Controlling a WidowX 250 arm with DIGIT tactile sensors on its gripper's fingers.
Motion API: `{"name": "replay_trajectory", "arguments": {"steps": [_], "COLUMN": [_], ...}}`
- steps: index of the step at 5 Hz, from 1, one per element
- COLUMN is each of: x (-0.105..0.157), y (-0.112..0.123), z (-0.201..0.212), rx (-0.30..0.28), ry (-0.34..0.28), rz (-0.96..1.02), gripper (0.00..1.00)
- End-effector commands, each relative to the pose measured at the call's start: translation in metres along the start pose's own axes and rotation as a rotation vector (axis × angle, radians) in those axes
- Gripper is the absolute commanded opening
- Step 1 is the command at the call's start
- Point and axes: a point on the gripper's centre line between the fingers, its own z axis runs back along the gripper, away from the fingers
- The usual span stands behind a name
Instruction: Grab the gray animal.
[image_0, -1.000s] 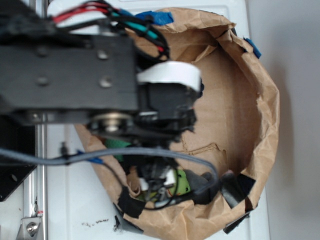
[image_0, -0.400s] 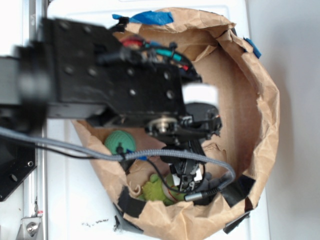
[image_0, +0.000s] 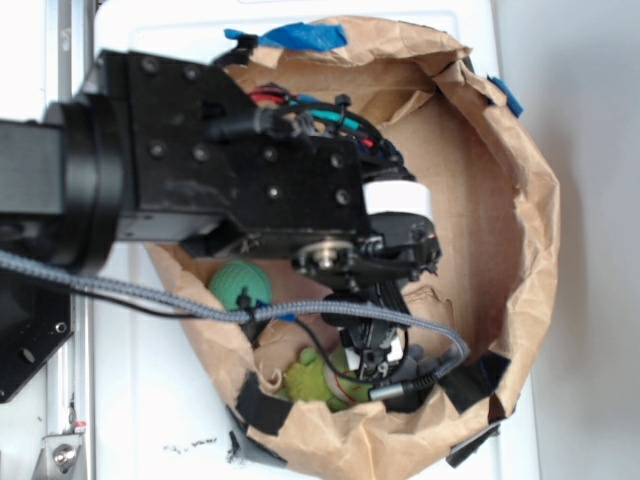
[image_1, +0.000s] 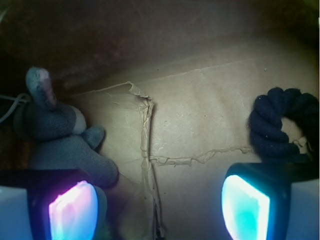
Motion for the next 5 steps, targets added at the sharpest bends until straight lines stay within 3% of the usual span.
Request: {"name": "replay_trajectory", "arguments": {"steps": [1,2,4,5], "x": [0.007,0.013,0.019,0.022], "y": [-0.007,-0.007,0.002,-0.001], "z": [0.009,0.029,0.065,0.051], "rx": [-0.011,-0.056,-0.093,-0.098], "ry": [-0.034,-0.018,0.046,0.02], "rz": [-0.016,-0.027,-0.013,-0.024], "gripper": [1.0,1.0,1.0,1.0]}}
